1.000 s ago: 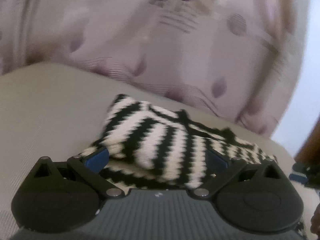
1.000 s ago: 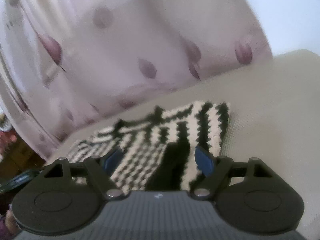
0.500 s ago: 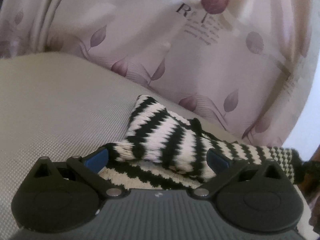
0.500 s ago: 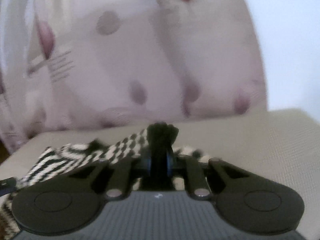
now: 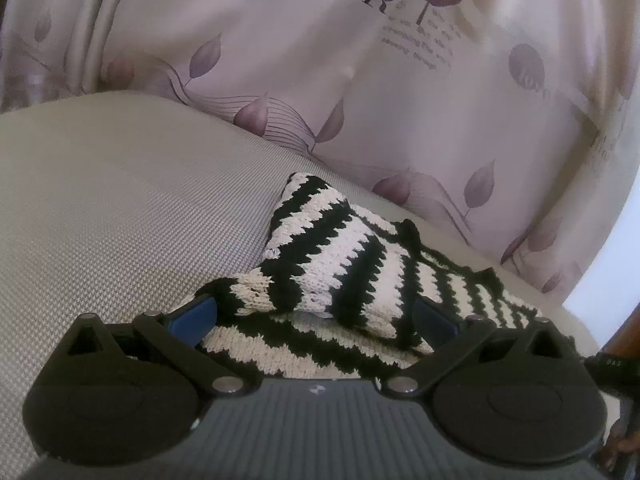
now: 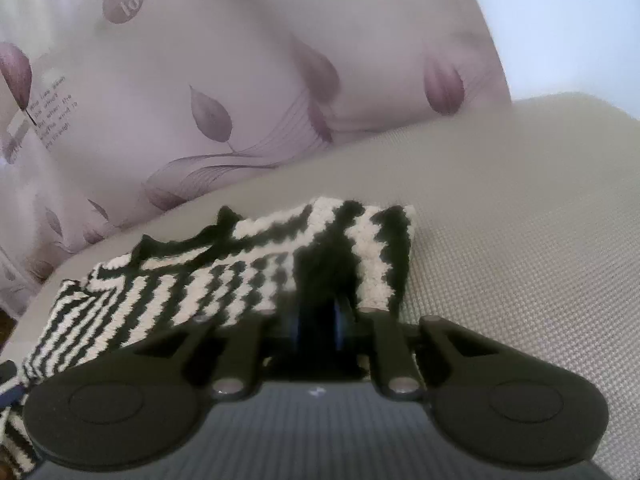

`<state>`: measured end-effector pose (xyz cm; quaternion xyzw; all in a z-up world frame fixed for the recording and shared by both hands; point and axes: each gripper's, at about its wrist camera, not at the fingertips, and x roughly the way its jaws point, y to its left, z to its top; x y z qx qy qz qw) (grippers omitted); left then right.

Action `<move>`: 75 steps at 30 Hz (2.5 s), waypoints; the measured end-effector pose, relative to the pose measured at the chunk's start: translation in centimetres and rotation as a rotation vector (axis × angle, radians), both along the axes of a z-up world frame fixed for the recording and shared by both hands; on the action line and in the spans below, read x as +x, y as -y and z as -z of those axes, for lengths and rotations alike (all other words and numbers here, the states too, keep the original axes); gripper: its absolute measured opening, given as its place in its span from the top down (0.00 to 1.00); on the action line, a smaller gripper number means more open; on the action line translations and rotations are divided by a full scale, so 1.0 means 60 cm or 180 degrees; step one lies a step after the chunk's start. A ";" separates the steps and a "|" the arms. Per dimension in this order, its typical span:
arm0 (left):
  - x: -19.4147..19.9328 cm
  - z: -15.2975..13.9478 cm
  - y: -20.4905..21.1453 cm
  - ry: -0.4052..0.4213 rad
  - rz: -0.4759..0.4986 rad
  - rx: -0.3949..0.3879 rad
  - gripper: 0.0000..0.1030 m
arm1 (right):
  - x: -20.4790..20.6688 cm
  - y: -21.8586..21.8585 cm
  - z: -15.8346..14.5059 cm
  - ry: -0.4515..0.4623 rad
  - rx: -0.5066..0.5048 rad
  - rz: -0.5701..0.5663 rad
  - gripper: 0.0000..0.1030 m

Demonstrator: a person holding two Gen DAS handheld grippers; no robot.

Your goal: Fold small clothes

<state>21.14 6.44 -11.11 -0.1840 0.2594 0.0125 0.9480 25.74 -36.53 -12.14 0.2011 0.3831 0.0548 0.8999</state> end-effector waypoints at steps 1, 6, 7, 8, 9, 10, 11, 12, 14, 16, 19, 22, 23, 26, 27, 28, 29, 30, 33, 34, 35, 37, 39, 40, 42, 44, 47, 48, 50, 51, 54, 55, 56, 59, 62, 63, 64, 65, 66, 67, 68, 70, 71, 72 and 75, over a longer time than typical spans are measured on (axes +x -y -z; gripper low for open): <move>0.001 0.000 0.002 -0.0008 -0.0003 0.0032 0.00 | 0.000 -0.002 -0.004 0.0014 -0.0067 -0.0016 0.84; 0.005 -0.002 0.014 -0.0058 0.0002 0.0205 0.00 | -0.001 -0.023 -0.010 0.0063 -0.0367 -0.0072 0.81; 0.004 -0.002 0.016 -0.0060 -0.0002 0.0232 0.00 | -0.004 -0.023 -0.014 0.0062 -0.0394 -0.0076 0.79; 0.003 -0.003 0.017 -0.0051 -0.0009 0.0259 0.00 | -0.012 -0.024 -0.023 0.0069 -0.0436 -0.0054 0.78; 0.001 -0.004 0.019 -0.0035 -0.0015 0.0288 0.00 | -0.029 -0.027 -0.039 0.0151 -0.0496 -0.0003 0.78; -0.001 -0.005 0.022 -0.0017 -0.0014 0.0327 0.00 | -0.053 -0.031 -0.057 0.0282 -0.0503 0.0017 0.78; -0.003 -0.008 0.027 0.0008 0.0003 0.0399 0.00 | -0.078 -0.033 -0.075 0.0396 -0.0468 -0.0014 0.76; -0.006 -0.012 0.033 0.0019 0.0028 0.0485 0.00 | -0.107 -0.037 -0.093 0.0470 -0.0437 -0.0074 0.74; -0.017 -0.025 0.055 0.0029 0.0061 0.0803 0.00 | -0.167 -0.044 -0.118 0.0577 -0.0413 -0.0177 0.59; -0.034 -0.035 0.073 0.0054 0.0125 0.1012 0.00 | -0.234 -0.052 -0.134 0.0652 -0.0420 -0.0258 0.36; -0.064 -0.052 0.096 0.0022 0.0266 0.1104 0.00 | -0.325 -0.064 -0.143 0.0663 -0.0508 -0.0326 0.28; -0.096 -0.071 0.112 0.0039 0.0362 0.1151 0.00 | -0.391 -0.080 -0.148 0.0662 -0.0658 -0.0281 0.28; -0.110 -0.078 0.118 0.0068 0.0376 0.1198 0.00 | -0.408 -0.082 -0.151 0.0677 -0.0643 -0.0234 0.27; -0.140 -0.090 0.129 0.0116 0.0409 0.1287 0.00 | -0.444 -0.090 -0.158 0.0708 -0.0549 -0.0136 0.28; -0.149 -0.093 0.131 0.0122 0.0425 0.1305 0.00 | -0.454 -0.094 -0.161 0.0715 -0.0577 -0.0096 0.27; -0.157 -0.096 0.134 0.0118 0.0428 0.1329 0.00 | -0.460 -0.097 -0.165 0.0714 -0.0601 -0.0073 0.27; -0.165 -0.099 0.136 0.0108 0.0427 0.1348 0.00 | -0.465 -0.100 -0.167 0.0696 -0.0602 -0.0067 0.28; -0.171 -0.102 0.137 0.0097 0.0433 0.1354 0.00 | -0.470 -0.102 -0.168 0.0679 -0.0587 -0.0063 0.28; -0.191 -0.110 0.136 0.0081 0.0405 0.1381 0.00 | -0.484 -0.109 -0.181 0.0701 -0.0556 -0.0037 0.27; -0.197 -0.114 0.136 0.0080 0.0386 0.1401 0.00 | -0.488 -0.111 -0.186 0.0711 -0.0548 -0.0050 0.27; -0.203 -0.118 0.135 0.0085 0.0374 0.1415 0.00 | -0.493 -0.114 -0.189 0.0723 -0.0545 -0.0051 0.27; -0.214 -0.126 0.132 0.0105 0.0351 0.1429 0.00 | -0.503 -0.118 -0.197 0.0760 -0.0529 -0.0060 0.27; -0.220 -0.134 0.129 0.0114 0.0338 0.1432 0.00 | -0.509 -0.122 -0.203 0.0771 -0.0532 -0.0072 0.27; -0.224 -0.137 0.127 0.0115 0.0335 0.1428 0.00 | -0.511 -0.124 -0.205 0.0771 -0.0545 -0.0066 0.27; -0.229 -0.142 0.124 0.0116 0.0324 0.1430 0.00 | -0.515 -0.127 -0.209 0.0775 -0.0548 -0.0060 0.27; -0.233 -0.145 0.123 0.0117 0.0320 0.1431 0.00 | -0.518 -0.131 -0.213 0.0781 -0.0560 -0.0059 0.27; -0.238 -0.149 0.122 0.0118 0.0316 0.1439 0.00 | -0.520 -0.138 -0.218 0.0771 -0.0614 -0.0064 0.27; -0.240 -0.150 0.122 0.0123 0.0323 0.1438 0.00 | -0.521 -0.140 -0.221 0.0777 -0.0623 -0.0067 0.27; -0.243 -0.152 0.122 0.0128 0.0324 0.1452 0.00 | -0.523 -0.143 -0.226 0.0798 -0.0648 -0.0067 0.27; -0.245 -0.153 0.122 0.0132 0.0326 0.1450 0.00 | -0.524 -0.145 -0.229 0.0809 -0.0662 -0.0073 0.27; -0.250 -0.156 0.123 0.0137 0.0340 0.1458 0.00 | -0.526 -0.147 -0.236 0.0835 -0.0664 -0.0076 0.27; -0.252 -0.157 0.122 0.0142 0.0348 0.1460 0.00 | -0.526 -0.148 -0.238 0.0838 -0.0664 -0.0079 0.27; -0.253 -0.158 0.123 0.0149 0.0358 0.1459 0.00 | -0.526 -0.149 -0.241 0.0833 -0.0671 -0.0083 0.27; -0.255 -0.159 0.126 0.0138 0.0380 0.1462 0.00 | -0.526 -0.151 -0.247 0.0822 -0.0690 -0.0074 0.26; -0.257 -0.160 0.127 0.0126 0.0402 0.1448 0.00 | -0.526 -0.155 -0.255 0.0821 -0.0727 -0.0063 0.26; -0.258 -0.160 0.128 0.0121 0.0403 0.1448 0.00 | -0.526 -0.156 -0.256 0.0824 -0.0742 -0.0061 0.26; -0.259 -0.161 0.128 0.0119 0.0412 0.1448 0.00 | -0.527 -0.158 -0.258 0.0826 -0.0755 -0.0060 0.26; -0.259 -0.161 0.129 0.0116 0.0416 0.1453 0.00 | -0.527 -0.159 -0.260 0.0823 -0.0765 -0.0059 0.26; -0.261 -0.161 0.129 0.0113 0.0417 0.1462 0.00 | -0.526 -0.160 -0.261 0.0812 -0.0774 -0.0057 0.26; -0.262 -0.161 0.129 0.0113 0.0420 0.1466 0.00 | -0.526 -0.161 -0.262 0.0801 -0.0781 -0.0056 0.26; -0.263 -0.161 0.130 0.0112 0.0428 0.1463 0.00 | -0.525 -0.160 -0.262 0.0799 -0.0784 -0.0057 0.25; -0.266 -0.162 0.127 0.0107 0.0450 0.1461 0.00 | -0.524 -0.161 -0.263 0.0792 -0.0799 -0.0054 0.25; -0.267 -0.162 0.127 0.0108 0.0453 0.1462 0.00 | -0.523 -0.162 -0.263 0.0786 -0.0806 -0.0053 0.25; -0.266 -0.162 0.127 0.0108 0.0454 0.1459 0.00 | -0.523 -0.162 -0.264 0.0778 -0.0810 -0.0054 0.25; -0.267 -0.161 0.127 0.0096 0.0462 0.1452 0.00 | -0.520 -0.166 -0.264 0.0744 -0.0852 -0.0045 0.24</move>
